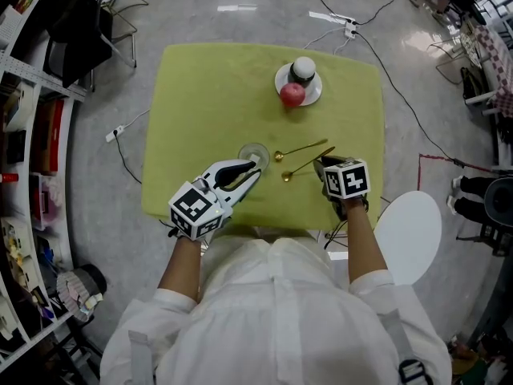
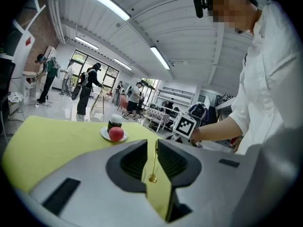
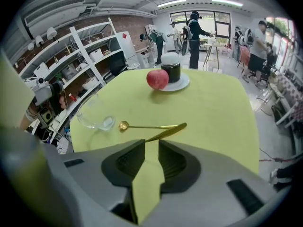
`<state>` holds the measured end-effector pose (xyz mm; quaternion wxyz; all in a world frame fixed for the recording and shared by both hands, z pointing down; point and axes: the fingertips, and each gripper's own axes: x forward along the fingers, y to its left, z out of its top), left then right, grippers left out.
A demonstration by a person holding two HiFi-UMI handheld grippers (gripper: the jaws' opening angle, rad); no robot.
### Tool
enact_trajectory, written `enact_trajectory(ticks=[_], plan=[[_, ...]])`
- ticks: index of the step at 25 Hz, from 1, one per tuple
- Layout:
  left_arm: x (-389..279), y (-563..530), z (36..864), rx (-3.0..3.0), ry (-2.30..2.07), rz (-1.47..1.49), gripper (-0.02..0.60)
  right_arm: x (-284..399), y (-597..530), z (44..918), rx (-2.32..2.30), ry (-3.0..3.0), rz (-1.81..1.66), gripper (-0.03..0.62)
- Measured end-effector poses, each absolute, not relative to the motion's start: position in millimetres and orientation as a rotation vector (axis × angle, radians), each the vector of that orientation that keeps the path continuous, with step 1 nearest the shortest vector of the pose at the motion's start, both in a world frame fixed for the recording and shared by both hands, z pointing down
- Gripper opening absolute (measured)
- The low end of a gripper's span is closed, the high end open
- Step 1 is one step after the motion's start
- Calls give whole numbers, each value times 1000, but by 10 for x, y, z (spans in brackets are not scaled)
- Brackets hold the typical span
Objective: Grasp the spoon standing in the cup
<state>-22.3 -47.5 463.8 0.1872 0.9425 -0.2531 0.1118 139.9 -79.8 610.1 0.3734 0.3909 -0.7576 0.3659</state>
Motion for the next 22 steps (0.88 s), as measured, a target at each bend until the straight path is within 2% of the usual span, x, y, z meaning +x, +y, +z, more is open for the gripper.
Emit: enact_trajectory(ticks=[8, 22], plan=[[-238, -464, 4654, 2651, -738, 322, 66, 1546, -708, 6180, 968, -1893, 866, 87], [-283, -440, 4587, 2652, -795, 314, 66, 1331, -783, 5637, 1011, -2113, 798, 75]])
